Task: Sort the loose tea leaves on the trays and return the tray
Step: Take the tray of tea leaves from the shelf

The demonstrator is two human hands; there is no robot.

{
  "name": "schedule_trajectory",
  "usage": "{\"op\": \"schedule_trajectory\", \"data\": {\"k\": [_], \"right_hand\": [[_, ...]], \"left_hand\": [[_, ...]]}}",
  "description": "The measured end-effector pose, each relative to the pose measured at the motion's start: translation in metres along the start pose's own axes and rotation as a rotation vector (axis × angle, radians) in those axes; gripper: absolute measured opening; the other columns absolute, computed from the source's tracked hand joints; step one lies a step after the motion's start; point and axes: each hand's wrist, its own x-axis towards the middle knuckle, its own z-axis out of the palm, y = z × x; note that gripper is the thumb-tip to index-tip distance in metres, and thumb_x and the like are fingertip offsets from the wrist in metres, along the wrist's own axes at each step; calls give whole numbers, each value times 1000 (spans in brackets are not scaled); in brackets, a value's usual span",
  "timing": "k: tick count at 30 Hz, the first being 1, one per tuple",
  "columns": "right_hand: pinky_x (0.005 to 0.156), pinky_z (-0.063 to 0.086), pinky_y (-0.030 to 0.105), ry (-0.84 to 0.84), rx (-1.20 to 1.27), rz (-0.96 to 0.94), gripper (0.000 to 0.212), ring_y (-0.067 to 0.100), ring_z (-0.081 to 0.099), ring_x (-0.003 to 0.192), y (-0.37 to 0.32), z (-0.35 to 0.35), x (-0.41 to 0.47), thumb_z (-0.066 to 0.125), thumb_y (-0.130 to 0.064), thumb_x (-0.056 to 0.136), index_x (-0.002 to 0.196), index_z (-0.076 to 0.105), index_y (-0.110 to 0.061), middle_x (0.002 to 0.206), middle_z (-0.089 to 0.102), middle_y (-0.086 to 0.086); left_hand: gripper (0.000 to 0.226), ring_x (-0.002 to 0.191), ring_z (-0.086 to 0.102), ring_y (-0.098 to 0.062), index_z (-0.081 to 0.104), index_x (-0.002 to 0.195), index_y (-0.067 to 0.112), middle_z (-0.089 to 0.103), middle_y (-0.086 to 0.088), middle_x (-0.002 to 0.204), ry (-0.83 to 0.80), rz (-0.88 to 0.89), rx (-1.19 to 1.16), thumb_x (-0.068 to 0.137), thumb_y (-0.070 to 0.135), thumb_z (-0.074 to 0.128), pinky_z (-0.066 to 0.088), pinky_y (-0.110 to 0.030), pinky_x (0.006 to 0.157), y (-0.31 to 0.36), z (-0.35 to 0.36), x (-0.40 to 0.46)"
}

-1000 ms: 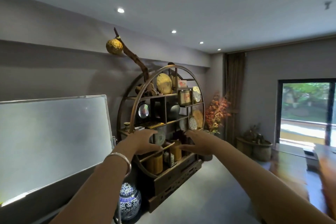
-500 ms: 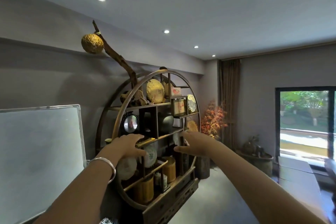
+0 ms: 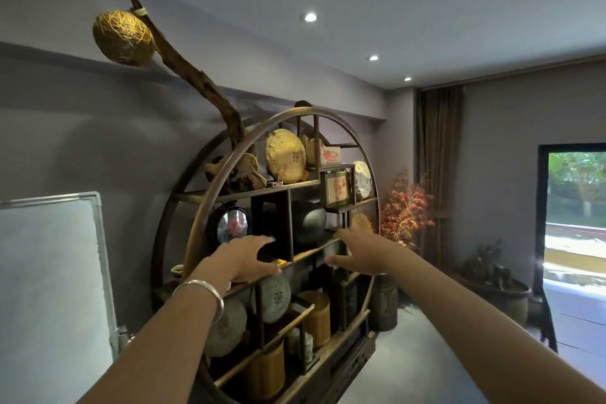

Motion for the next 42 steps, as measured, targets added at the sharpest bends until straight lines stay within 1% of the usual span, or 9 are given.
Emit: {"op": "schedule_trajectory", "data": {"k": [3,9,15,22,26,31,34,37,42], "right_hand": [[103,42,46,-19,16,-9,78,22,42,130,15,21,54,43,-71,83,143,33,-22,145,41,5],[106,38,40,5,72,-6,79,21,38,134,39,66,169,44,-69,84,145,30,-21,148,39,5],[100,40,35,-4,103,-6,73,21,44,129,54,116,283,45,-65,87,144,31,-21,144,43,4],[92,47,33,-45,141,-61,51,19,53,113,68,189,375,56,-43,89,134,43,-23,126,51,1],[82,51,32,-24,135,-118,25,15,57,97,83,236,423,58,-33,86,110,54,-26,106,52,-4],[76,51,31,-27,170,-219,17,14,57,91,111,310,484,58,-31,85,100,52,-28,99,52,-7],[70,47,26,-23,159,-329,24,11,55,92,136,361,518,59,-36,85,106,51,-27,100,51,-8],[67,46,25,-32,130,-417,30,11,55,93,165,402,547,55,-39,88,112,49,-23,101,50,-7],[59,49,23,-63,120,-520,29,13,59,86,193,440,580,66,-33,79,104,54,-22,97,52,-5]], "left_hand": [[89,141,30,-23,25,146,40,30,5,155,15,-9,-32,70,73,57,30,-46,112,-24,7,51],[94,141,30,-25,23,147,39,31,4,155,17,-9,-43,67,75,57,30,-47,112,-82,28,154],[93,140,31,-22,23,146,41,29,6,155,-32,-17,-95,65,73,57,33,-43,111,-149,63,240],[78,132,42,-23,30,145,33,41,0,147,25,-42,-41,76,58,56,42,-39,102,-196,115,313],[69,126,47,-21,34,144,31,44,1,143,31,-69,-24,81,51,56,45,-37,98,-214,151,346],[64,123,49,-21,37,142,28,48,1,137,36,-188,8,84,49,54,46,-35,96,-238,203,384],[62,119,52,-19,39,139,27,50,2,129,77,-268,33,83,46,54,49,-36,92,-248,238,399],[56,113,53,-17,41,133,26,51,4,124,158,-353,78,82,45,52,49,-32,88,-249,266,405],[49,111,53,-20,48,129,20,52,1,123,168,-473,117,84,40,53,47,-31,87,-241,298,415]]}}
